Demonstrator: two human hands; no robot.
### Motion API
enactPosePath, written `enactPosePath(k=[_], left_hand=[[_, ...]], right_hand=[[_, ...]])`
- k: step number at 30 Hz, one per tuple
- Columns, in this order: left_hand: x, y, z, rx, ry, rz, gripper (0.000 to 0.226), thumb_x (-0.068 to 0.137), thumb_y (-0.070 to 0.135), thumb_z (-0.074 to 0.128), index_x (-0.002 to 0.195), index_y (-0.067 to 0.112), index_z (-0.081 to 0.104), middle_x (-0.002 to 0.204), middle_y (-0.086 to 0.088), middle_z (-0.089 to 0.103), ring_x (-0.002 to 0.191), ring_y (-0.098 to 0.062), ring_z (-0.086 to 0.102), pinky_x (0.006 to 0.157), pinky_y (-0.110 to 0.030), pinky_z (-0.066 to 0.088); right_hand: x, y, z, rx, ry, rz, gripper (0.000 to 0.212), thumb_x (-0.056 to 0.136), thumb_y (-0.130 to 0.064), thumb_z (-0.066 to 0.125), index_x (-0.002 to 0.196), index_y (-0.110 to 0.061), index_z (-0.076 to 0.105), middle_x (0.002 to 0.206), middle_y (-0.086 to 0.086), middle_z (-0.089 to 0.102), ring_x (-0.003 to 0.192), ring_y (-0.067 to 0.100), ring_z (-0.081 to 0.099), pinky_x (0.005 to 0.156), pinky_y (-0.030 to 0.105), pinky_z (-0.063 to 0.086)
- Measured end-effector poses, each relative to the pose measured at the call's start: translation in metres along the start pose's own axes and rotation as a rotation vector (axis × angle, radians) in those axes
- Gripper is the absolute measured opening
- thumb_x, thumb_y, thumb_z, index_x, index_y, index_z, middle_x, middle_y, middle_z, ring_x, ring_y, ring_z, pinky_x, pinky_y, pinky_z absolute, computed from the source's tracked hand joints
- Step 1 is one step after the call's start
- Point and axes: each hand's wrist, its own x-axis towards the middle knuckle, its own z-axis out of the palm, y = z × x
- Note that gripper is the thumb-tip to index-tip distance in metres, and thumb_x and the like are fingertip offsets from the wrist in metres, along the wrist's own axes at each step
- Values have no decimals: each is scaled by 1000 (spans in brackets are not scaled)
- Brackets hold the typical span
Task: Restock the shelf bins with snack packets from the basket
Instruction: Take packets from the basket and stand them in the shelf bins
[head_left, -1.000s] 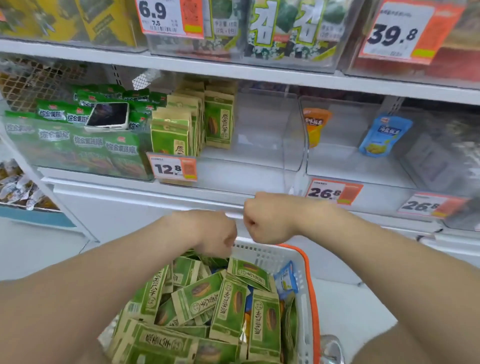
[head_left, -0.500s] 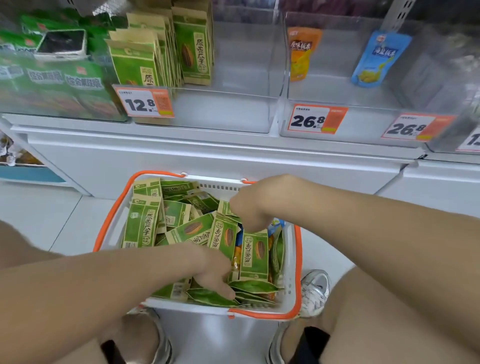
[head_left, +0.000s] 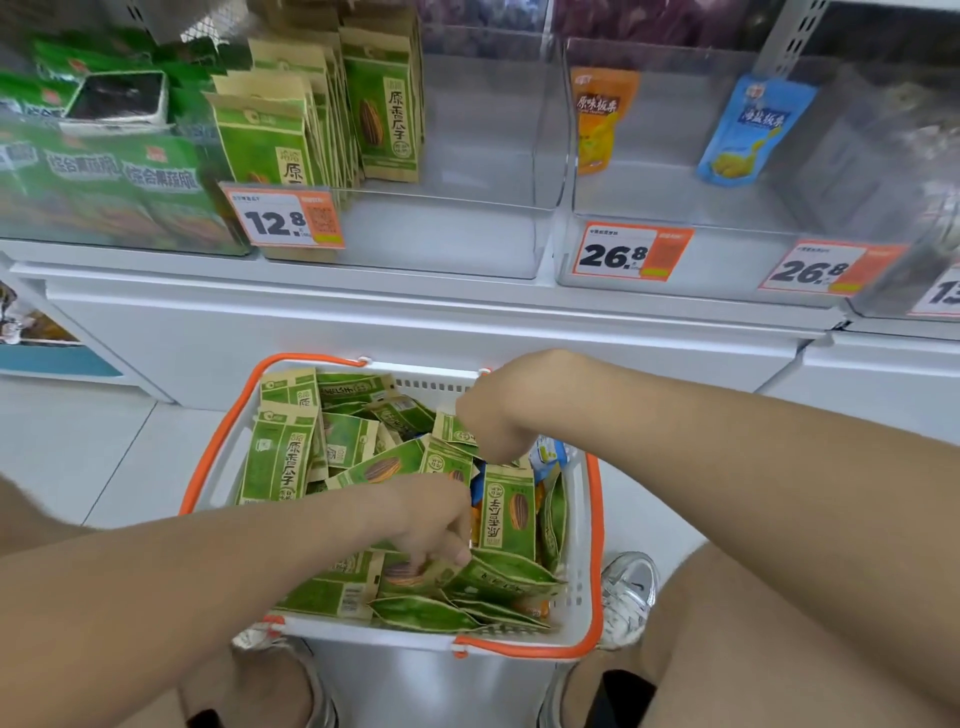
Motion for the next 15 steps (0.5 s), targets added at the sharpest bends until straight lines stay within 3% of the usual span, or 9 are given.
enactPosePath(k=[3, 6, 9, 11, 15], left_hand=[[-5, 2, -25, 116, 154, 5, 31, 108, 40, 52, 108, 18, 74, 84, 11, 63, 80, -12, 60, 89, -41, 55], [-18, -4, -55, 59, 260, 18, 26, 107, 40, 55, 101, 23, 74, 91, 10, 73, 83, -15, 69, 88, -40, 56], [-40, -14, -88, -76, 257, 22, 25, 106, 33, 61, 81, 32, 65, 69, 14, 68, 69, -9, 75, 86, -41, 58], [-58, -17, -110, -163, 278, 16, 25, 108, 28, 57, 83, 30, 64, 71, 13, 70, 70, -11, 77, 85, -42, 59], [-87, -15, -142, -601, 386, -97, 31, 110, 20, 43, 101, 4, 67, 93, -8, 79, 81, -28, 80, 76, -40, 65]], right_hand=[[-1, 7, -4, -20, -53, 48, 23, 101, -20, 44, 105, -12, 65, 91, 2, 60, 72, 21, 49, 69, 34, 46], [-2, 15, -10, -55, -118, 73, 19, 100, -23, 49, 104, -15, 65, 109, 4, 71, 77, 22, 55, 76, 38, 54], [-5, 22, -15, -71, -106, 70, 14, 99, -28, 59, 96, -15, 64, 95, 2, 66, 78, 22, 55, 75, 37, 53], [-5, 28, -19, -20, -74, 43, 20, 97, -35, 64, 98, -14, 63, 95, 1, 61, 85, 23, 59, 76, 36, 51], [-3, 46, -24, 299, 76, -37, 95, 69, -70, 84, 140, -20, 46, 129, -6, 61, 117, 22, 61, 102, 40, 52]])
